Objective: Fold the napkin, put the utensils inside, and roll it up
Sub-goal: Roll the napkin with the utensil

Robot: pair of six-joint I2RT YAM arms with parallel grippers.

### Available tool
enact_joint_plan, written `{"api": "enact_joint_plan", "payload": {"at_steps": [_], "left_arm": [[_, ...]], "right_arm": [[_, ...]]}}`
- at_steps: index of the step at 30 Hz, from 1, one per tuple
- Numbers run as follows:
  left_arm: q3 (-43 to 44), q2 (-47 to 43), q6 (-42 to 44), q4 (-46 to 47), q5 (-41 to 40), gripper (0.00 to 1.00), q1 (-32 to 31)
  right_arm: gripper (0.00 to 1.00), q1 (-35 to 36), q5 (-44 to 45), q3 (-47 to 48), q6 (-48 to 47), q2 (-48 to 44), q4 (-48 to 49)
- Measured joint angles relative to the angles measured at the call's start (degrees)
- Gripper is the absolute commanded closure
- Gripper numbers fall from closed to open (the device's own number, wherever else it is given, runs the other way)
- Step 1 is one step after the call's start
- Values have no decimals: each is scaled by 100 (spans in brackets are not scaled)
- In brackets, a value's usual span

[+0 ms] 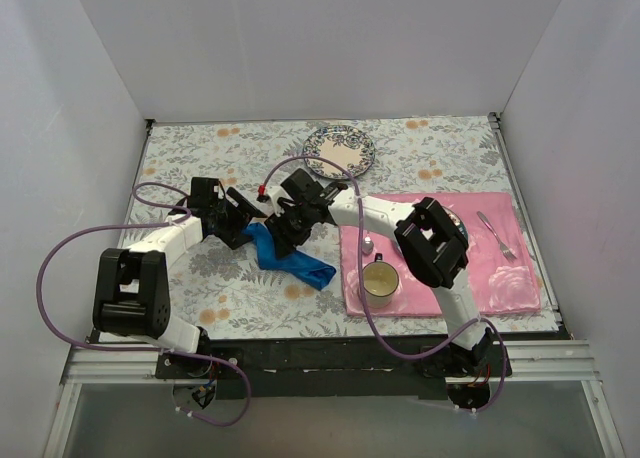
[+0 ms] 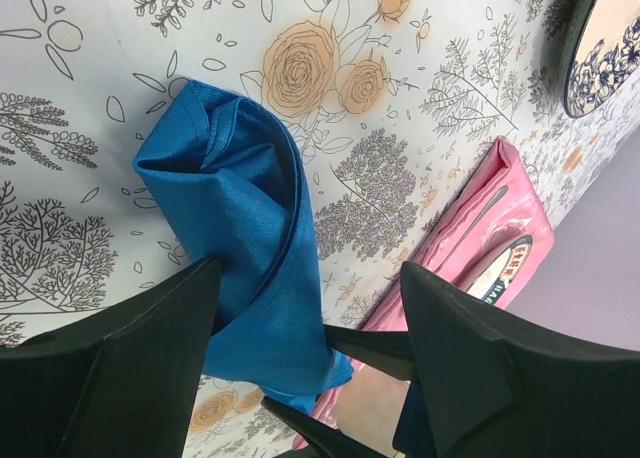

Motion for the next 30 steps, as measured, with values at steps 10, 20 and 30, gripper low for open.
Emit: {"api": "enact_joint_plan", "payload": {"at_steps": [10,20,30], "left_arm": [[-4,46,0,103,4,28,0],[-9,37,0,103,9,29,0],[-9,-4,20,103,26,29,0]], "right_arm": [[38,26,170,-243,85,-116,31],[39,116,304,-243,92,-393,-11],[48,155,302,-640,179,-439,146]]}}
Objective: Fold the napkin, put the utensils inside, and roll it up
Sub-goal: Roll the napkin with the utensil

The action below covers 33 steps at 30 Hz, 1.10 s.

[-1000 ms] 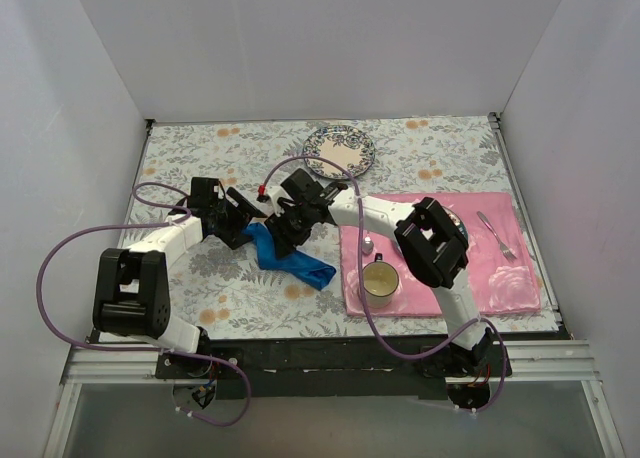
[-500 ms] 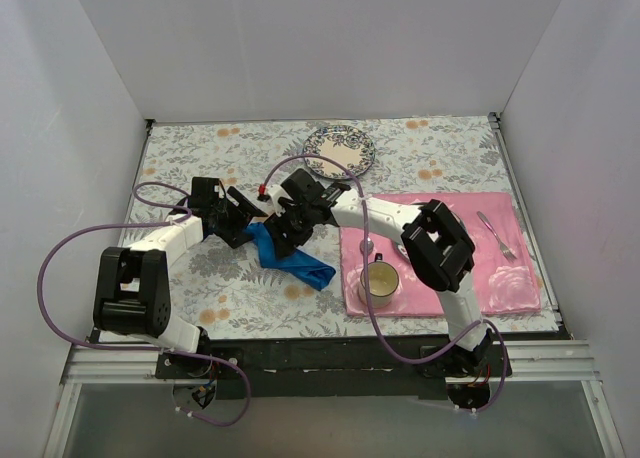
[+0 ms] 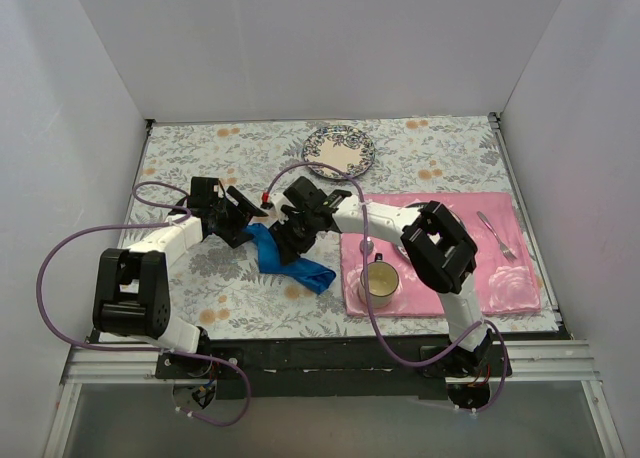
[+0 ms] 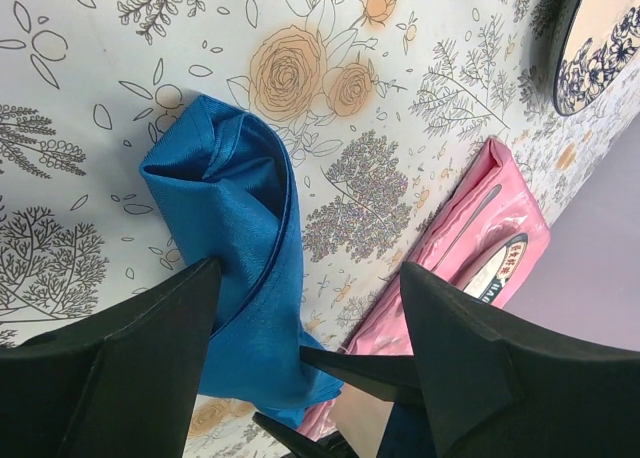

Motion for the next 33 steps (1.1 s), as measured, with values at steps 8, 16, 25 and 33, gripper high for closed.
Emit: {"api": "enact_joint_plan", "payload": {"at_steps": [8,16,25,33], "left_arm": [[22,-68,46,-87,0,29,0],[186,-789,177,-490,120,28,-4],[-164,-997,61,-485,496,28,-284],[-708,-1078,-251,-232,531,28,-433]], "right_arm": [[48,33,133,-120,50,2,68],[31,37,221,-94,46,2,4],[29,31,317,275,39,0,-188],[30,63,264,297,-50,0,-501]]}}
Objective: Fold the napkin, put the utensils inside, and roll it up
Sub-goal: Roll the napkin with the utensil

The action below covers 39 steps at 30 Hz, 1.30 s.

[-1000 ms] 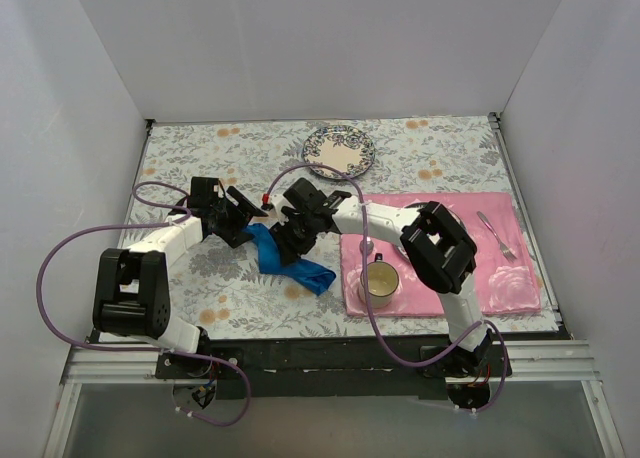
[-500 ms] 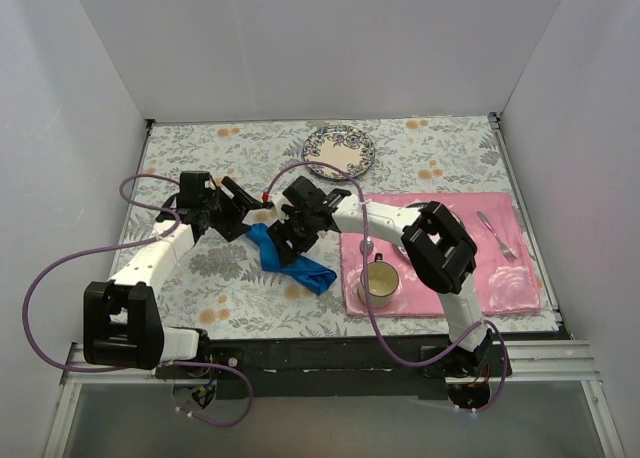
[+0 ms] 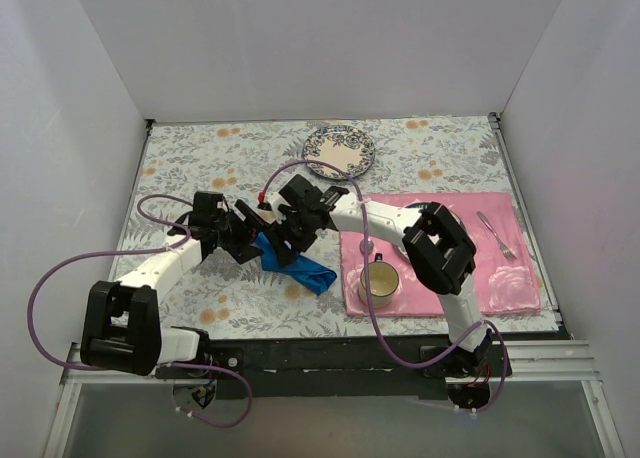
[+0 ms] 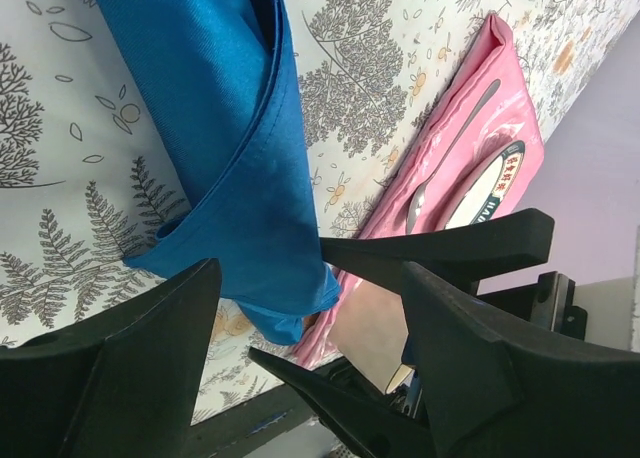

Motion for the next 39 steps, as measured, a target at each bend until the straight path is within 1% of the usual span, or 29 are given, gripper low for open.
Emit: {"api": "enact_joint_plan", "payload": {"at_steps": [7,15,18,23,28,31,34,39], "left_arm": [[-313,-186,-63,57,-17,28,-48],[-564,-184,-81,199,61,28,-157],[-656,-168,-79,328,-9,28,-157],[-876,-136,-83,575,-105,27,-157],[-890,-186,-52,643,-210,26,-157],[-887,-476,22,450,-286,24,-157],[-822,-1003,122,166,-313,21,-157],[-568,-1810,350,-249,-304,18,-157]], "right_arm": [[29,-81,72,-101,48,-151,-33],[28,-503,310,-577,304,-1058,267],[28,-592,343,-680,332,-1246,350],[28,-627,354,-852,334,-1384,433],[28,-647,354,-1071,332,-1384,422],[28,-667,361,-1117,330,-1394,404],[27,-684,400,-1123,328,-1506,400],[25,-706,599,-1200,310,-1947,404]]}}
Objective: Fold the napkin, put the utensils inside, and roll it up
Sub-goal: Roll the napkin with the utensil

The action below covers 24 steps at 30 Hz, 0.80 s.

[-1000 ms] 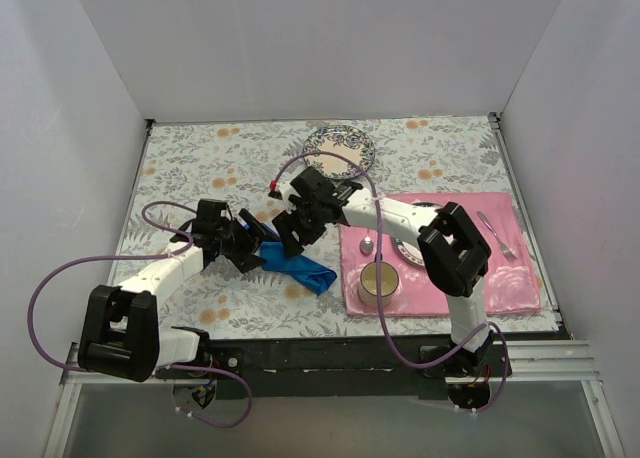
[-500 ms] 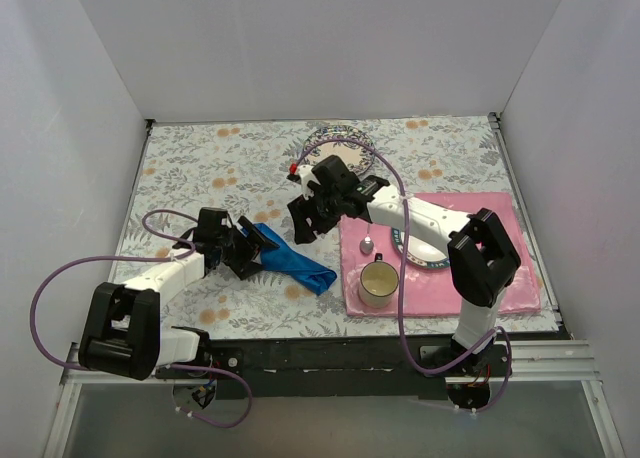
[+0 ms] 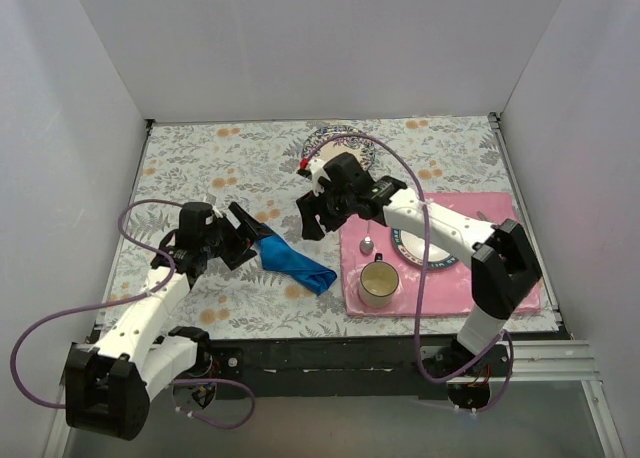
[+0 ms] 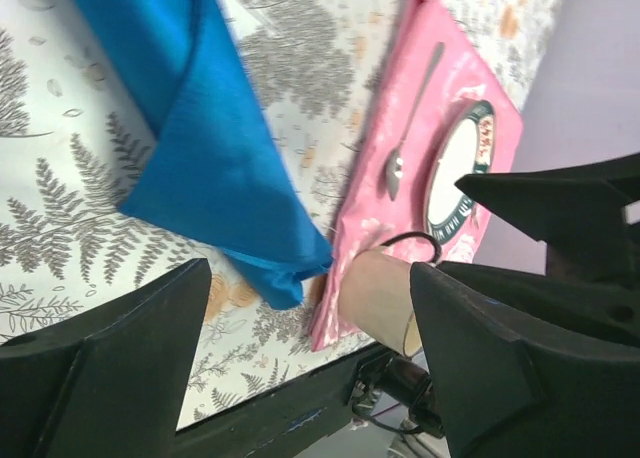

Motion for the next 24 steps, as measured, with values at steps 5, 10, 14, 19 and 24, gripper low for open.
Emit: {"api": "enact_joint_plan", "payload": {"at_steps": [5,10,14,19,24], "left_arm": [[710,-409,476,-254,4,13,0],[1714,-382,914,122,28,2,0],[2455,-15,1062,811,267,2,-55],[2673,525,1099,1458,409,2,-573],[2728,835,1126,1580,422,2,-999]], "right_arm": [[14,-2,474,-988,55,-1357,118],[1,-4,1565,-1633,199,-3394,63],[1,-9,2610,-1550,459,-4660,-72],[1,-9,3394,-1331,855,-5427,-511],[1,-11,3707,-1613,1051,-5912,-763]]}}
